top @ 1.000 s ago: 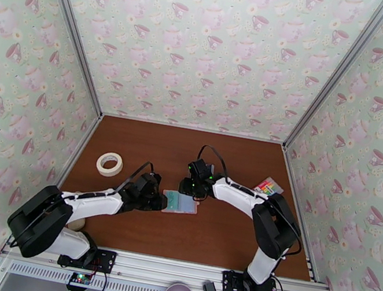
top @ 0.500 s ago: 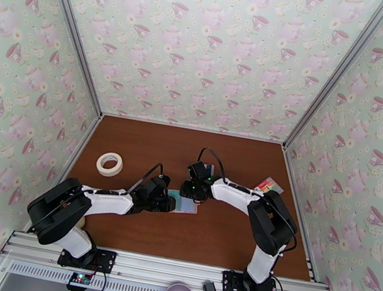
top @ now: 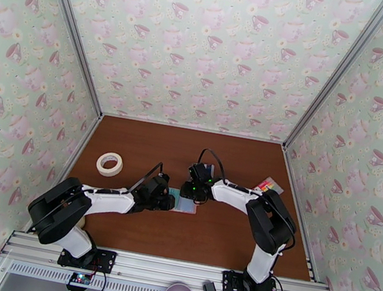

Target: Put the credit cards into the card holder

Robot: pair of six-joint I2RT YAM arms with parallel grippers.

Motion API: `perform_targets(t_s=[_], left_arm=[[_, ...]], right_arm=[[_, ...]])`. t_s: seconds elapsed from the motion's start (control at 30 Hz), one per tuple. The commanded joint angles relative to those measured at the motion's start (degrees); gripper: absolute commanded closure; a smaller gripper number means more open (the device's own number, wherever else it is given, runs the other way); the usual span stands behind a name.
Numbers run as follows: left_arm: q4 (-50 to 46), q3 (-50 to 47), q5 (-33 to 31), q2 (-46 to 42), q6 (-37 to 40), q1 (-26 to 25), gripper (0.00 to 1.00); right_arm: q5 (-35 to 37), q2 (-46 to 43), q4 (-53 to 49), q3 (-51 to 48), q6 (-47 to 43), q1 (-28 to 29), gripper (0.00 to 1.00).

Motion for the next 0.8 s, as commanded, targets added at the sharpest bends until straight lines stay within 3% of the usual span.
perform_targets(t_s=[0.0,0.17,0.6,0.77], left_arm=[[-3.08,-0.11,-1.09,1.43,1.22,0.46,0.49],[-1.30,-0.23,0.47,1.47,1.32,-0.15,0.40],[0.63,-0.18,0.49,4.79,1.33,-2.07,0.37],[1.05,-0.21,0.30,5.84,1.69,-3.03,0.28]], right_arm=[[-3.48,0.54,0.30,-3.10,2.14,0.10,0.59],[-6.37,1.12,2.91,-4.11,3.81,0.16,0.60],[-9.25,1.05,5.42,-5.06,5.90,0.16,0.60],[-11.91,1.43,8.01,-5.42,7.57,0.22,0.60]])
